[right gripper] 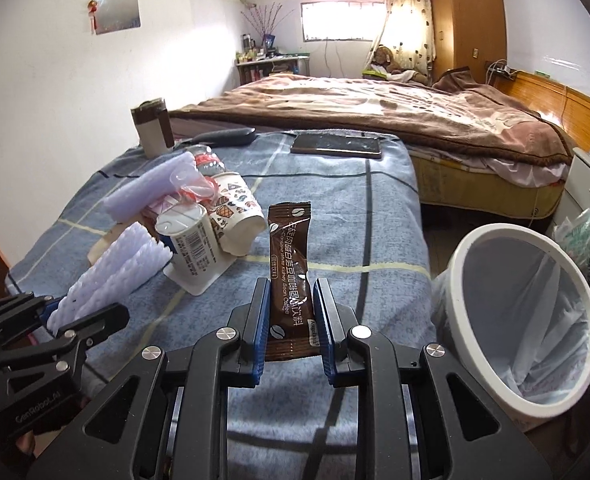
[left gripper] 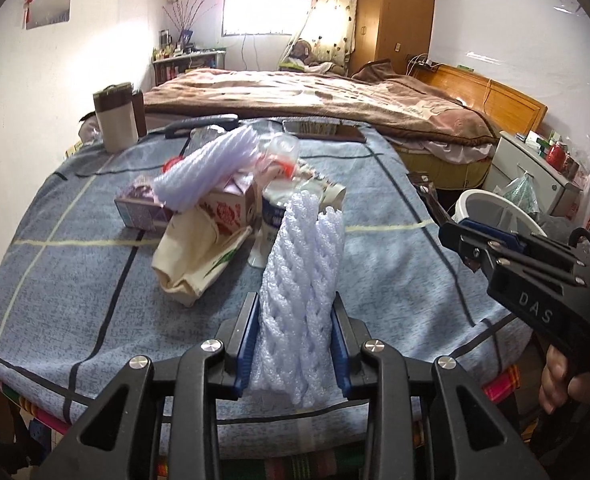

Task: Collect trash
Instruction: 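Carry both items over the wastebasket and open both tools to drop them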

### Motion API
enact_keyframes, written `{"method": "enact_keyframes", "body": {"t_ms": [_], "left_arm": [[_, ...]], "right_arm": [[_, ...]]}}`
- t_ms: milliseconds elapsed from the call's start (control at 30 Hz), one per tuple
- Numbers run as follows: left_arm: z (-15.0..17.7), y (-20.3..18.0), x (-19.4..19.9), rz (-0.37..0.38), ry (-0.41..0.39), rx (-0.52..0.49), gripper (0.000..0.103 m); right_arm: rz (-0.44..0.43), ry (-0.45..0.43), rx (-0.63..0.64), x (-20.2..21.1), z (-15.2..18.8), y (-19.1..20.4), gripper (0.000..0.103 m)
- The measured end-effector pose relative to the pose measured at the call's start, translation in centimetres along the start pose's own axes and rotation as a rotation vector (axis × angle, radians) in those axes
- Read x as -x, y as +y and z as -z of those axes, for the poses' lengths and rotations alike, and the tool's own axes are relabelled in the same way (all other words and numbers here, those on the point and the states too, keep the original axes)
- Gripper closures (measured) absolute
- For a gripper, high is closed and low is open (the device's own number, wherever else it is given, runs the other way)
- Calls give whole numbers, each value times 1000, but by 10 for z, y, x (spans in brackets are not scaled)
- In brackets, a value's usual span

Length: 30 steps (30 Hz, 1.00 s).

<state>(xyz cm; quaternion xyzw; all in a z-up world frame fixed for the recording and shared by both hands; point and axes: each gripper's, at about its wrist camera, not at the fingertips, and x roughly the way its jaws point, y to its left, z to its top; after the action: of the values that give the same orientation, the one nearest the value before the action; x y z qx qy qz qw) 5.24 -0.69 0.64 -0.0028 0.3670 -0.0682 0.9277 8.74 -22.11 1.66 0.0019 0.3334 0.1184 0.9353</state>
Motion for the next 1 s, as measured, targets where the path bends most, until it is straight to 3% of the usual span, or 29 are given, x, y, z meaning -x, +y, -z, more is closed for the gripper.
{"method": "enact_keyframes", "body": {"t_ms": [500, 1000], "left_arm": [[-21, -42, 12, 50, -85, -79, 69], [-46, -124, -3, 194, -125, -175, 69]], "right_arm": [[78, -91, -79, 43, 6, -36, 79], [243, -107, -200, 63, 20, -106, 79]]}}
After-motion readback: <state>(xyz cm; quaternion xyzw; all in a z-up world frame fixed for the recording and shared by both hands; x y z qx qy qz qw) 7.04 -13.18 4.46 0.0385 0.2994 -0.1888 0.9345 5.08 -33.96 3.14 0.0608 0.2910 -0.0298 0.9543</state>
